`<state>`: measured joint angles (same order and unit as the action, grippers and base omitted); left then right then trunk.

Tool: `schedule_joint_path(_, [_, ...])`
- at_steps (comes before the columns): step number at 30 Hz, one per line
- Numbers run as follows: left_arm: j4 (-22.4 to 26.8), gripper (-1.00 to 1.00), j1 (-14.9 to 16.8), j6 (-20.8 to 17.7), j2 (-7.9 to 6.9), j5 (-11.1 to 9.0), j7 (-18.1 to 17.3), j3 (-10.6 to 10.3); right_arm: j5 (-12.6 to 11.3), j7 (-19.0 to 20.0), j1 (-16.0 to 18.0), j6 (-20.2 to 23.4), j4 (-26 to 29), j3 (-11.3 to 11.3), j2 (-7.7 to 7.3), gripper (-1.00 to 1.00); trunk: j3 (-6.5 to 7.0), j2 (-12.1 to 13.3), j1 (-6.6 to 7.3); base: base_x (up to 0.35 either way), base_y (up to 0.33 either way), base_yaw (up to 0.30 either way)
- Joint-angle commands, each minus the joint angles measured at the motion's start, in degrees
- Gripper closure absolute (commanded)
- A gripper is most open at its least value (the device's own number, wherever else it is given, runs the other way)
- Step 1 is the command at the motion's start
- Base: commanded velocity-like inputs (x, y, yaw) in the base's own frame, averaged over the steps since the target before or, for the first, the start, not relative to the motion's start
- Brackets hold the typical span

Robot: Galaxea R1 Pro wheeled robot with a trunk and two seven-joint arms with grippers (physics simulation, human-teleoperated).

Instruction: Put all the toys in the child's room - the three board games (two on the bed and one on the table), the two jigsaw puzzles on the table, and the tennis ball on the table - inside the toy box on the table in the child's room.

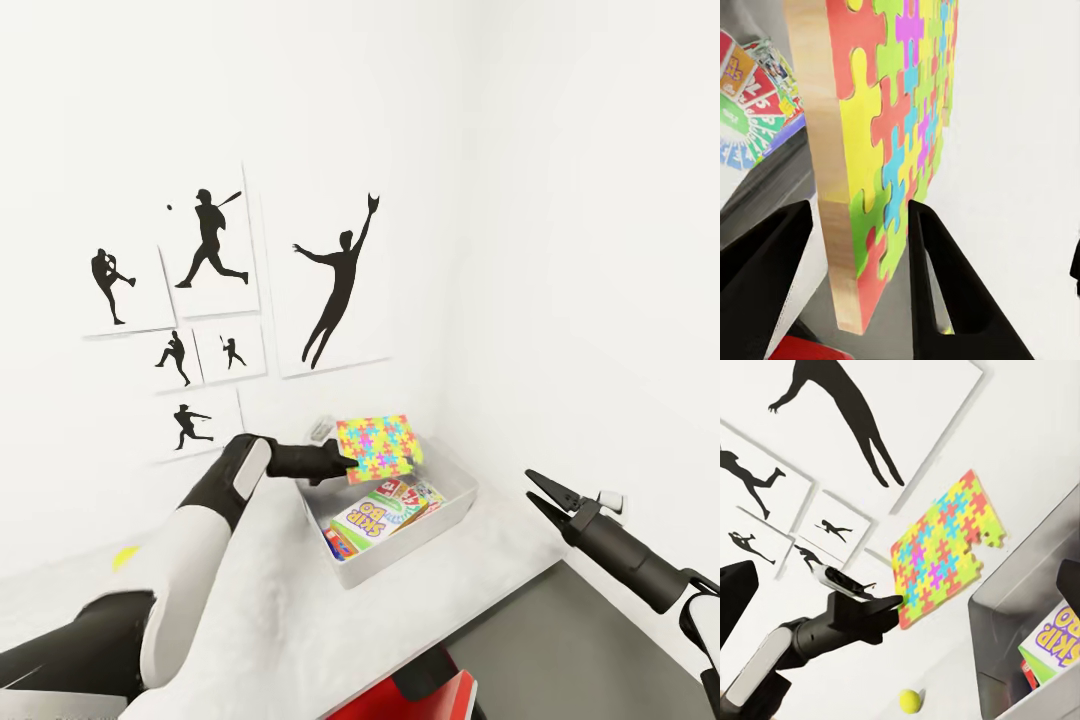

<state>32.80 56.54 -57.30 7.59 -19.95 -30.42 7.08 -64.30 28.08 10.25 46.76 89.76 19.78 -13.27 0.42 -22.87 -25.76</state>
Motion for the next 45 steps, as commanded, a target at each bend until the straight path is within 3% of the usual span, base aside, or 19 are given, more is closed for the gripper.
schedule_joint_path(1, [-0.8,1.0,0.1,0.3,0.41,0.3,0.8,1.1,0.0,0.1,0.0,0.3,0.0,0.1,0.0,-1.0,-0.02,0.0,-0.02,0.0,0.0,0.0])
schedule_joint_path(6, [-5.6,1.0,0.1,7.3,0.92,0.2,4.6,2.2,0.0,0.1,0.0,0.3,0.0,0.1,0.0,-1.0,-0.02,0.0,-0.02,0.0,0.0,0.0])
schedule_joint_path(14, [-11.6,1.0,0.1,15.3,0.99,0.7,5.5,2.0,0.0,0.1,0.0,0.2,0.0,0.2,0.05,-1.0,-0.02,0.0,-0.02,0.0,0.0,0.0])
schedule_joint_path(30, [-13.1,1.0,0.1,18.8,1.05,2.1,5.0,1.0,0.0,0.0,0.0,0.2,-0.1,0.5,0.08,-1.0,-0.02,0.0,-0.02,0.0,0.0,0.0])
schedule_joint_path(37, [-13.1,1.0,0.1,19.1,1.06,2.9,2.6,-4.3,0.0,0.0,0.0,0.2,-0.2,0.5,0.08,-1.0,-0.02,0.0,-0.02,0.0,0.0,0.0])
schedule_joint_path(45, [-13.1,1.0,0.1,19.2,0.95,3.1,-0.7,-5.4,0.0,0.0,0.0,0.2,-0.3,0.5,0.08,-1.0,-0.02,0.0,-0.02,0.0,0.0,0.0])
